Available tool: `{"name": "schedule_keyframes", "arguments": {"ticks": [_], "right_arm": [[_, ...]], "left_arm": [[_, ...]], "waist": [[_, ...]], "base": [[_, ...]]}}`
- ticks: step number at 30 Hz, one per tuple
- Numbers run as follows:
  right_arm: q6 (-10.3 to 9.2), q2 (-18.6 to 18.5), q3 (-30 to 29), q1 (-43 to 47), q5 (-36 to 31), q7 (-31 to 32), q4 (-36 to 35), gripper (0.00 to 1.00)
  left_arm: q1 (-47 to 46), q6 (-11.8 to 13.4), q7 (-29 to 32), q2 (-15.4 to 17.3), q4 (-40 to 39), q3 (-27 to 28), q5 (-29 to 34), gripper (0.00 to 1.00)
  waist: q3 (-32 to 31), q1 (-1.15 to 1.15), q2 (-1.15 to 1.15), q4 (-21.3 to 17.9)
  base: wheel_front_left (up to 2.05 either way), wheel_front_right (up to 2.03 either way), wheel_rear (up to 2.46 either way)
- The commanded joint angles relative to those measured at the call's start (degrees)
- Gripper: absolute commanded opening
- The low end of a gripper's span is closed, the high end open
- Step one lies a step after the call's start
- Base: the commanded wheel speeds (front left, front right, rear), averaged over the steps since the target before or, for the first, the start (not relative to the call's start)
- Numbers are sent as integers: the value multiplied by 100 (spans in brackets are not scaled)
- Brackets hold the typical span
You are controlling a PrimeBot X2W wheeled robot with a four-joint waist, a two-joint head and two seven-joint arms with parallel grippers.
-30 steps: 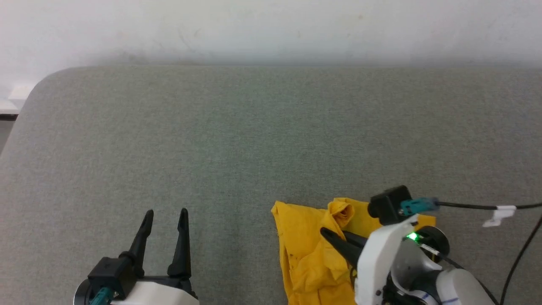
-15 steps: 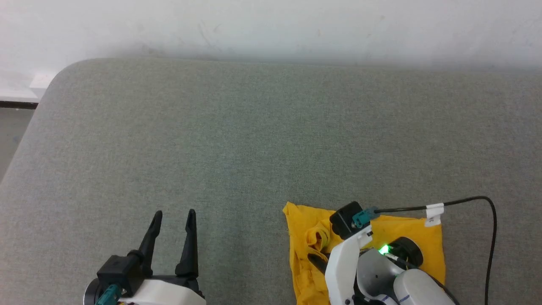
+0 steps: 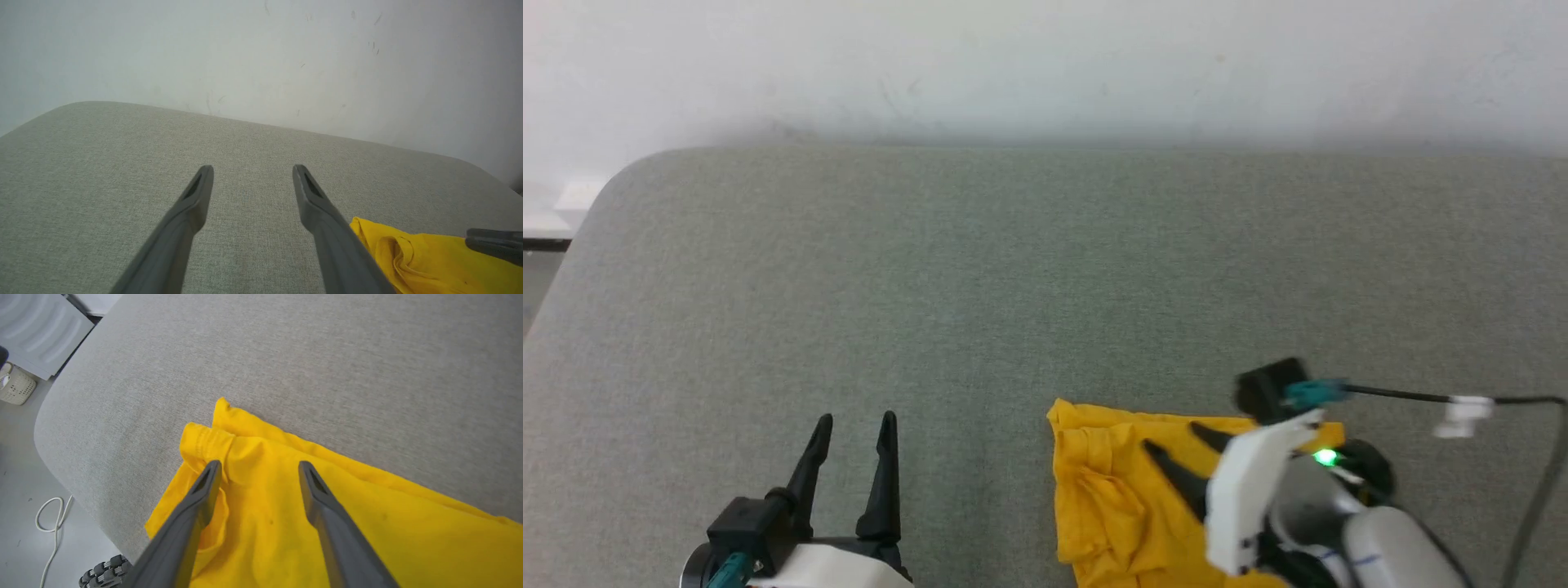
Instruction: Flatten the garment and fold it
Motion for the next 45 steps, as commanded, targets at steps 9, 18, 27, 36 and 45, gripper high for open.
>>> {"name": "schedule_keyframes", "arguments": {"ticks": [9,18,27,36,45], "right_arm": [[-5,-112,-2136,1310,-486,-31,-1454,100],[-5,-22,-2444,1346,-389,-378,-951,100],[-5,-8,-2193,1028,-7,-452,197,100],[-5,-7,-2031,669,37,-677,709,0],[-5,-39,-2006,-274,-288,-675,668,0]], "left_arm": [[160,49,-7,111,-142,13,20,100],[75,110,39,190,-306,6,89,100],[40,139,160,271,-429,-16,103,100],[25,183,189,286,-469,-26,90,100],[-131,178,199,304,-545,-72,123,100]], "waist": [[34,0,0,-234],[135,0,0,-193],[143,0,0,57],[93,0,0,50],[321,0,0,-349]], "base": [[0,0,0],[0,0,0],[0,0,0],[0,0,0],[0,0,0]]}}
